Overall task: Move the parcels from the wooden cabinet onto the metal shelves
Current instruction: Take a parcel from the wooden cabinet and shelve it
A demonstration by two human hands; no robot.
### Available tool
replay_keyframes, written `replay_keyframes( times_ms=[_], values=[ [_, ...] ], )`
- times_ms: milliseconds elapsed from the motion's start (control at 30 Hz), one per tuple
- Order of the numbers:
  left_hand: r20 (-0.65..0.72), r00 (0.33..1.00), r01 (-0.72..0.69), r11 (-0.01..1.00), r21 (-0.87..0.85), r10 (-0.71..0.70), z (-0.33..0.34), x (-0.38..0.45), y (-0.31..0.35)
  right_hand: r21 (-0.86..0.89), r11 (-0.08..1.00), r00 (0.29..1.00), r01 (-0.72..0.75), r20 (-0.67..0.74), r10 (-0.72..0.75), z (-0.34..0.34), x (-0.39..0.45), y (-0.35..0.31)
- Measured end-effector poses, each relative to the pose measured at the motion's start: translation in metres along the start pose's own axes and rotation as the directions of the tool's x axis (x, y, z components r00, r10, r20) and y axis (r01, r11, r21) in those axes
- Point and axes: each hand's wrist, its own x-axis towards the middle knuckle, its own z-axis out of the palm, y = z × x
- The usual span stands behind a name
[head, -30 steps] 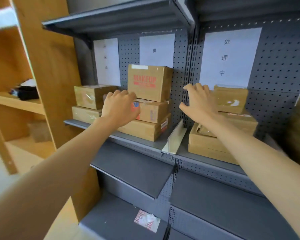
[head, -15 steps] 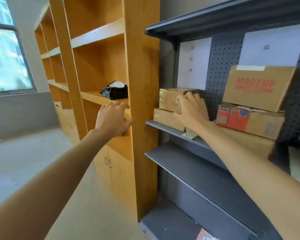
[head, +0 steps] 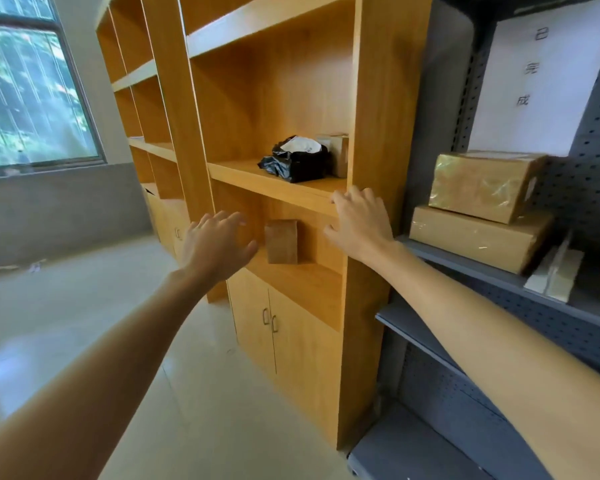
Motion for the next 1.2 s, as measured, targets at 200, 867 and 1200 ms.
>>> replay_keyframes(
  times_ms=[200, 867, 1200],
  values=[
    [0.037, 0.999, -0.035, 0.998, 0.043, 0.034, 0.060, 0.077, -0.063, 0.017, 1.000, 1.000, -0.011, 0.022, 0.011, 0.085, 0.080, -0.013],
    [0.166, 0.959, -0.225, 0.973, -0.048, 0.230, 0.268, 0.289, -0.261, -0.101, 0.958, 0.938, -0.270, 0.197, 0.285, 0.331, 0.264, -0.085],
    [0.195, 0.868, -0.422, 0.885, -0.194, 0.457, 0.345, 0.422, -0.334, -0.184, 0.824, 0.803, -0.535, 0.192, 0.564, 0.407, 0.345, -0.128]
  ],
)
